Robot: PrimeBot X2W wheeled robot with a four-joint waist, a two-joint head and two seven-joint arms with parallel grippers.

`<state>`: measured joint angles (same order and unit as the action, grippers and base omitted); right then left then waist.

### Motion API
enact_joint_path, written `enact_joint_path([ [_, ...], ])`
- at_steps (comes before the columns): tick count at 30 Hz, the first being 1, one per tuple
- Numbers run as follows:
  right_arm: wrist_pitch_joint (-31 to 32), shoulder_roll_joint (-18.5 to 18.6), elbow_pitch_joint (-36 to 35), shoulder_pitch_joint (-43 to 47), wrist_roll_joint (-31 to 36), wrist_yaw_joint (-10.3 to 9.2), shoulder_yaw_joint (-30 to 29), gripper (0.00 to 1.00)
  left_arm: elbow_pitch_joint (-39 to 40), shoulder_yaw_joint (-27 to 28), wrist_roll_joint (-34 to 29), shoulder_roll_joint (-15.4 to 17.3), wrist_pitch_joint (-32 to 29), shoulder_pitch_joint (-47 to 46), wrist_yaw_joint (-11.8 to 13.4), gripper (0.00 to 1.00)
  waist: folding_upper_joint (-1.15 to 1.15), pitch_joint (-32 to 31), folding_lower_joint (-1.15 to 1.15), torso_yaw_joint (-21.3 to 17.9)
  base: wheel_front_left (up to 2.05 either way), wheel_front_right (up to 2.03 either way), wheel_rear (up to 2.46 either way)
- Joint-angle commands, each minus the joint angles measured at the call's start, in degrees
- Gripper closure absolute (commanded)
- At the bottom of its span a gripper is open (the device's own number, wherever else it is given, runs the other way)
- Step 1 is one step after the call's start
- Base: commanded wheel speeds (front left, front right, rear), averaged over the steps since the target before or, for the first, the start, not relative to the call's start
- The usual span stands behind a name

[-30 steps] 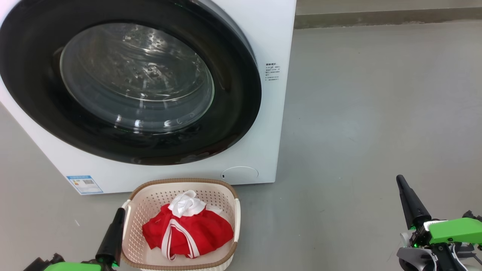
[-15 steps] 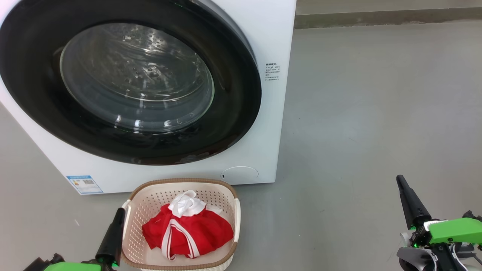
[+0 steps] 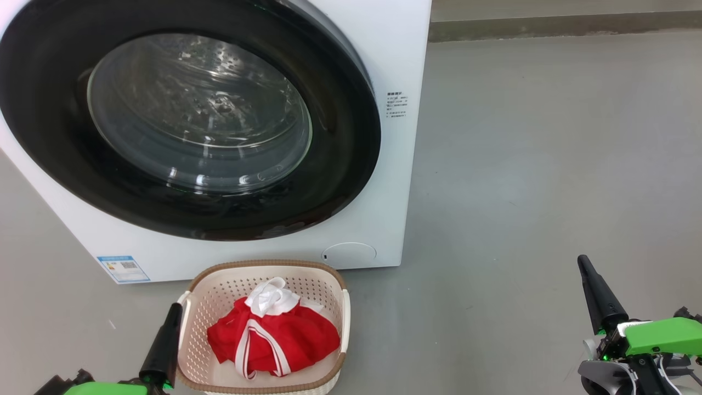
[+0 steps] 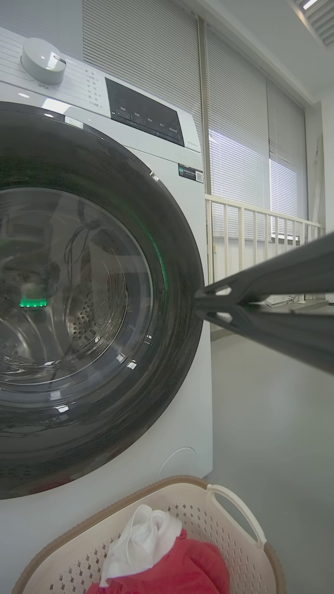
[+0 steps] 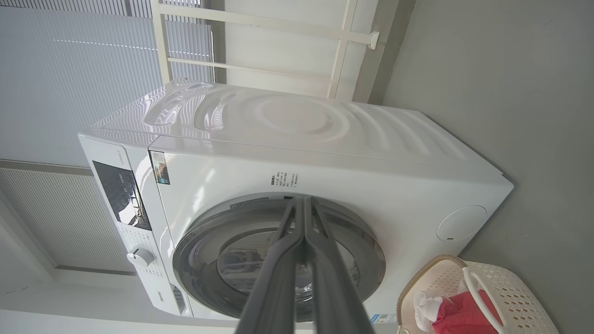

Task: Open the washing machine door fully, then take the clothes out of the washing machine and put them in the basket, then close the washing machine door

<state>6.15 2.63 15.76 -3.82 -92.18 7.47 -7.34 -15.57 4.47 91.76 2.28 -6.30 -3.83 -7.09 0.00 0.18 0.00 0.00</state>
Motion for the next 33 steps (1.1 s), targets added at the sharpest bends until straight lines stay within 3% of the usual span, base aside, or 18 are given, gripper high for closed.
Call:
enact_joint_path([
  [1,0.3,0.3,-1.7,-2.4,0.0,0.02,0.8,1.00,1.5,2.1,0.4,0.6,-0.2,-2.4,-0.4,1.00,0.00,0.0,0.00,0.0,0.00,0.00,0.00],
  [33,0.4,0.3,-1.7,-2.4,0.0,0.02,0.8,1.00,1.5,2.1,0.4,0.6,-0.2,-2.4,-0.4,1.00,0.00,0.0,0.00,0.0,0.00,0.00,0.00],
])
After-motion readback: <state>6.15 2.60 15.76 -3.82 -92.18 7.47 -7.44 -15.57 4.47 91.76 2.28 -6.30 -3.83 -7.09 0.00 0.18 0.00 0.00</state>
